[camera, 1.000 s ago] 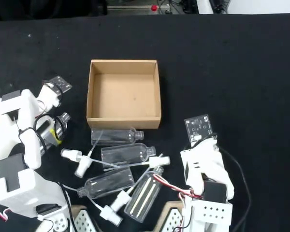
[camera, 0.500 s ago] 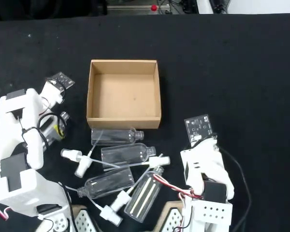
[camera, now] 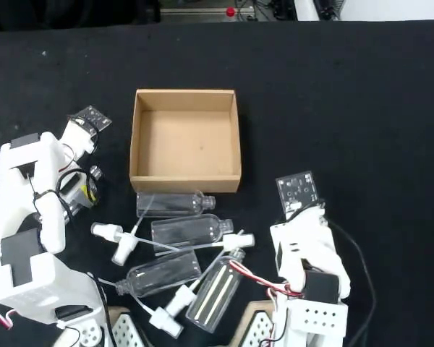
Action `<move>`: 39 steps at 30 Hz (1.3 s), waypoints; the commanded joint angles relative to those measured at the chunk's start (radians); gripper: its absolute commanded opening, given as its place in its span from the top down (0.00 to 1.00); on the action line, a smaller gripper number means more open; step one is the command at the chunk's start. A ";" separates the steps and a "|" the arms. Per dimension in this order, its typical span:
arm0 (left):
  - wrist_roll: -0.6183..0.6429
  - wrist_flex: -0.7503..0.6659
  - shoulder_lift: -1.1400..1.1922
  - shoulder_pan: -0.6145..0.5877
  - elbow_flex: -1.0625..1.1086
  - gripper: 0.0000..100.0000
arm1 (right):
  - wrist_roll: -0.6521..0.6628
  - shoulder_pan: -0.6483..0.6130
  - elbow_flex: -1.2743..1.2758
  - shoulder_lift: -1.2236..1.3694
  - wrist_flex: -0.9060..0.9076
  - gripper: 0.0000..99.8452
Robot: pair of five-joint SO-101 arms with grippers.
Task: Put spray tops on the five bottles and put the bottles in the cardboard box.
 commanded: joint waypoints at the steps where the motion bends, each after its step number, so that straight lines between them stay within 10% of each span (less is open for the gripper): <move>1: 0.003 -0.014 -0.005 -0.005 -0.007 0.72 | 0.008 0.015 -0.004 -0.082 0.006 0.98; 30: 0.015 0.005 -0.015 -0.007 -0.004 0.80 | 0.008 0.015 -0.004 -0.082 0.006 0.98; 39: 0.166 0.324 -0.023 0.068 -0.186 0.96 | 0.008 0.015 -0.004 -0.082 0.006 0.98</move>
